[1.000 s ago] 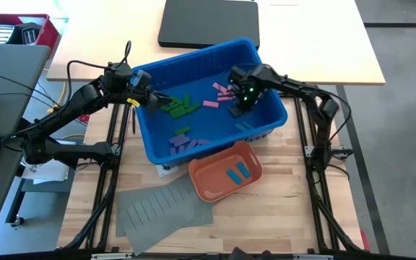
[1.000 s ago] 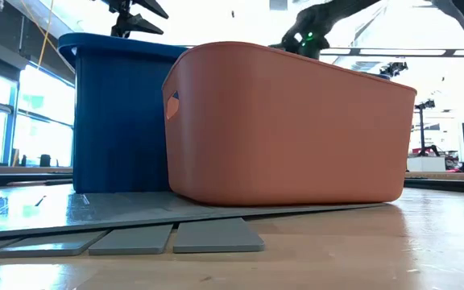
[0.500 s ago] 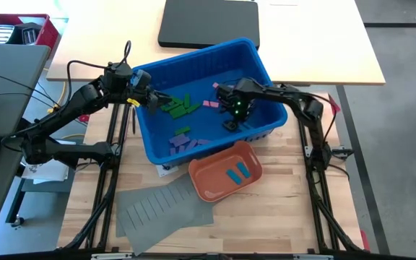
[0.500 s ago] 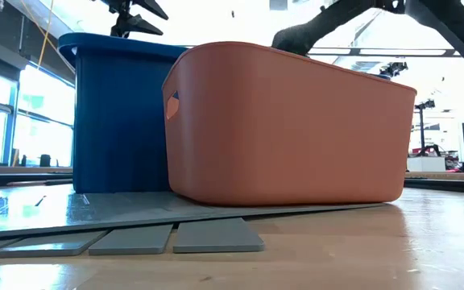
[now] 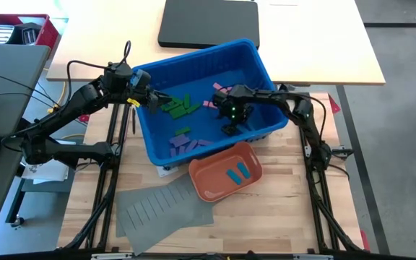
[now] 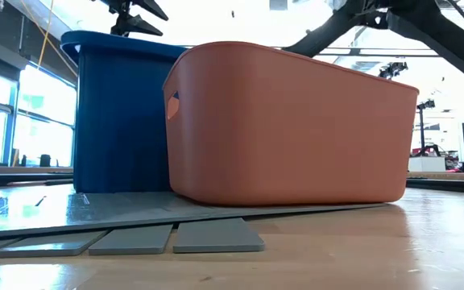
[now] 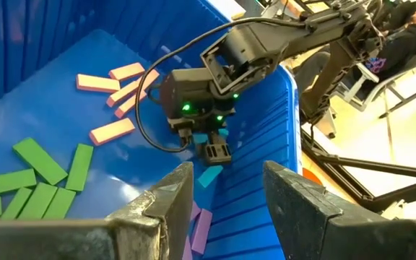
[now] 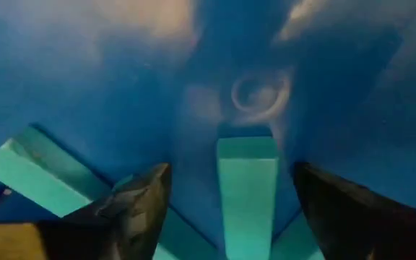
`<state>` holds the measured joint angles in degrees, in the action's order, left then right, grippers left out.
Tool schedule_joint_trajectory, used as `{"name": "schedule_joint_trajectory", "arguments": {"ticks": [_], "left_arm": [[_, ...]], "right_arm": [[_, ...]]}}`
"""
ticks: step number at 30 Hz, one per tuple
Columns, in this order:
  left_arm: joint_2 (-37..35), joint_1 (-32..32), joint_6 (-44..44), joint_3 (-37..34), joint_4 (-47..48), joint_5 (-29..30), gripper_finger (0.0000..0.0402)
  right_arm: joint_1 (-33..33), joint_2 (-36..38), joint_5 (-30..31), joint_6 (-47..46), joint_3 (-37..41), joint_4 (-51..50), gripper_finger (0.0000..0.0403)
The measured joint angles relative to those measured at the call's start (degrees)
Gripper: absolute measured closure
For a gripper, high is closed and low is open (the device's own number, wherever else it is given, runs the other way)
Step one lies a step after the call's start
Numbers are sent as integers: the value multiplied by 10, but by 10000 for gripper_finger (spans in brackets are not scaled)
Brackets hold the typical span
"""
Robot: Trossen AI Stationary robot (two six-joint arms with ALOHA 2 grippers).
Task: Sort blocks
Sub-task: Put the blue block into the orange bin
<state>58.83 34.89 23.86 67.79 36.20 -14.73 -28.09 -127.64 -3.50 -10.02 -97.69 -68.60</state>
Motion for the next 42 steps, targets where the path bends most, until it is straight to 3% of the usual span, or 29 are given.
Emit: {"name": "schedule_joint_trajectory", "arguments": {"ticks": [4,9,10,22,31,35,42], "left_arm": [[0,0,0,0,0,0,243],[0,0,0,0,0,0,243],[0,0,-1,0,-1,0,243],[0,0,-15,0,-3,0,243],[0,0,-20,0,-19,0,243],[0,0,-20,0,-19,-1,243],[0,0,-20,0,-16,-5,243]], "right_arm": [[7,-3,20,0,1,4,184],[8,-2,16,-2,1,7,308],[8,-1,16,-2,1,7,313],[5,84,41,-41,-43,12,309],[8,136,49,-66,-198,4,309],[30,149,8,-99,-282,4,309],[122,150,-121,-110,-374,5,309]]}}
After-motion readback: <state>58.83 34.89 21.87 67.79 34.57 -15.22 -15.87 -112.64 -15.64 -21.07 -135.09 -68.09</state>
